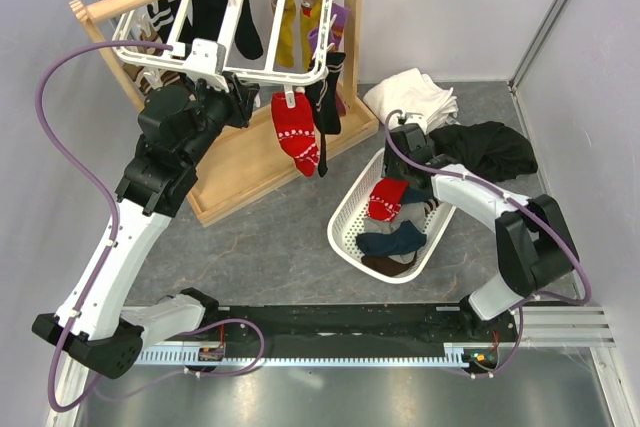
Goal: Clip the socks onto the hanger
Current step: Pick up the sock from the bin.
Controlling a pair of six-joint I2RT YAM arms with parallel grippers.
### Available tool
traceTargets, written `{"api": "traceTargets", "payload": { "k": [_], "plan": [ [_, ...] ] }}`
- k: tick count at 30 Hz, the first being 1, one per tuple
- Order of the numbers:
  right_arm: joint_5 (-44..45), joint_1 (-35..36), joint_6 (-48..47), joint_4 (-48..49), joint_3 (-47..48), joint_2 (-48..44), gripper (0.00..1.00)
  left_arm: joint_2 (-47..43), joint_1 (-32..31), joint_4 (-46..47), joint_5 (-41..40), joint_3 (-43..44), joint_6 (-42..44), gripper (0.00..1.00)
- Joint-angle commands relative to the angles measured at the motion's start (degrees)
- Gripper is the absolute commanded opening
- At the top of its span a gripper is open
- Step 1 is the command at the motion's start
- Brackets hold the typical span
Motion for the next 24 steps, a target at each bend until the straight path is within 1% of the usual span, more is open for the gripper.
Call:
{"api": "traceTargets", "payload": {
  "k": [1,4,9,19,22,23,24],
  "plan": [
    [3.0,-0.3,2.2,-2.2,-0.5,-2.6,0.5,0.1,-0.1,-0.3,2.6,-0.4,0.2,0.02],
    [2.7,-0.3,2.8,-2.3,-0.2,-0.4,0.48,0.2,-0.1,-0.2,2.8,-0.4,0.2,0.02],
    [2.1,-0.7,4.5,-2.2,0.7,4.5,0.4,0.0,-0.1,-0.2,2.6,-0.5,0.2,0.02],
    [1.5,-0.7,5.9,0.7,0.9,13.1,0.41,0.5,-0.1,-0.2,2.6,-0.5,0.2,0.02],
    [1.5,-0.7,5.7,-0.2,1.0,13.9,0.36,0.5,-0.1,-0.2,2.6,-0.5,0.2,0.02],
    [1.6,-0.8,5.2,-0.5,0.9,13.6,0.29,0.5,-0.1,-0.1,2.6,-0.5,0.2,0.02],
    [1.6,-0.7,4.9,-0.8,0.7,12.5,0.27,0.5,-0.1,-0.1,2.7,-0.4,0.2,0.02]
  ]
}}
